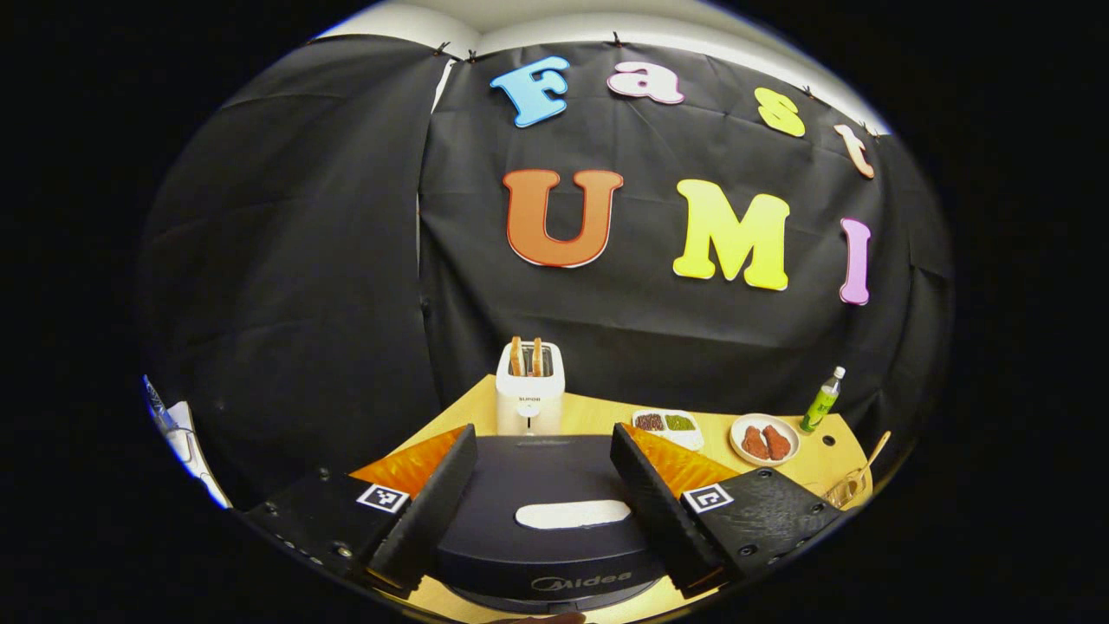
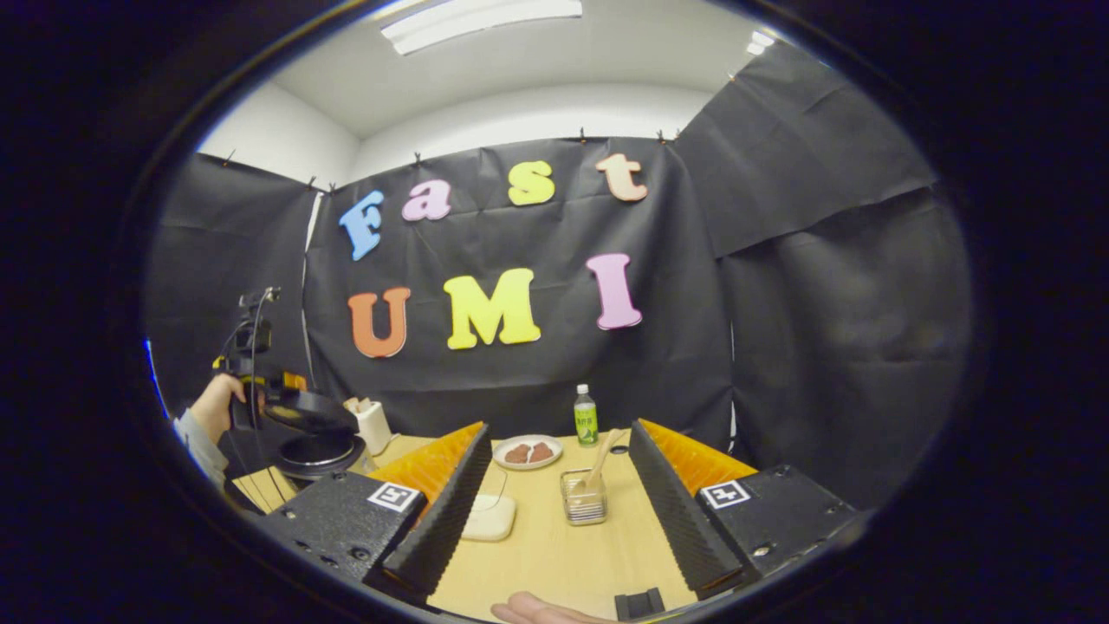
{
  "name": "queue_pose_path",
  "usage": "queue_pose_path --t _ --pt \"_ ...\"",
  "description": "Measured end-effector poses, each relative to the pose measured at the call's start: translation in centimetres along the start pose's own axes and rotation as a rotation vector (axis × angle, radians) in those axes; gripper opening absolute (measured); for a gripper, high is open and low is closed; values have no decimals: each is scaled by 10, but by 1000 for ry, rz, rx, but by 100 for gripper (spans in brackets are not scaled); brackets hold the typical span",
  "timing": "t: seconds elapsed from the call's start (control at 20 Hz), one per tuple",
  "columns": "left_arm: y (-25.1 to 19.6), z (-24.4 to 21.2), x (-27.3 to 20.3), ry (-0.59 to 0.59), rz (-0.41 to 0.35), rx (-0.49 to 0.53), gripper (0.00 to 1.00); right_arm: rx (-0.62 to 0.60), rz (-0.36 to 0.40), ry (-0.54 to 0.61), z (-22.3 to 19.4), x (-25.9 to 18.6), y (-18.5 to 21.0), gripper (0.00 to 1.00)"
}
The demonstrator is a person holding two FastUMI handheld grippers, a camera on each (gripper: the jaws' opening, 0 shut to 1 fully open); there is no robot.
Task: Close the left gripper, press the button to open the rice cooker; take a wooden spoon from the chopstick holder with the right hand, scoop a spoonful of rice and pour it into the rice cooker, then put the wooden spoon back into the chopstick holder.
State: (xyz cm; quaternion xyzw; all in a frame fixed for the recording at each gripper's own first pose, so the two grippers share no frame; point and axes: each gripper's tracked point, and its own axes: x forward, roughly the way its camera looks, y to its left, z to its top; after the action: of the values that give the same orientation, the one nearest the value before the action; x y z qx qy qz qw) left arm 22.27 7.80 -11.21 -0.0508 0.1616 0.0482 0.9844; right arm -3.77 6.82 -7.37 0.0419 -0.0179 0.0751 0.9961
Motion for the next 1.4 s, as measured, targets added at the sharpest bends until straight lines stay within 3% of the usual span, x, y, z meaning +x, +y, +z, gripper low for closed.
queue_pose_path --t 0.2,0.7,1.15,1.2,1.25,1.4 --pt "-2 -42 -8 51 8 15 99 20 3 -3 0 -5 -2 100" --pt "-5 -97 -16 -3 -12 50 100 -23 25 -4 4 -15 20 100" --pt "-5 -94 -17 -277 -13 58 100 -71 76 4 -11 -23 51 100" --pt "-5 -94 -15 -282 -14 56 92 -74 82 14 -14 -22 53 100" --pt "-5 -98 -13 -265 -12 56 100 -74 89 24 -18 -20 56 100" --pt "-5 -103 -15 -256 -9 60 99 -69 101 50 -27 -15 60 100"
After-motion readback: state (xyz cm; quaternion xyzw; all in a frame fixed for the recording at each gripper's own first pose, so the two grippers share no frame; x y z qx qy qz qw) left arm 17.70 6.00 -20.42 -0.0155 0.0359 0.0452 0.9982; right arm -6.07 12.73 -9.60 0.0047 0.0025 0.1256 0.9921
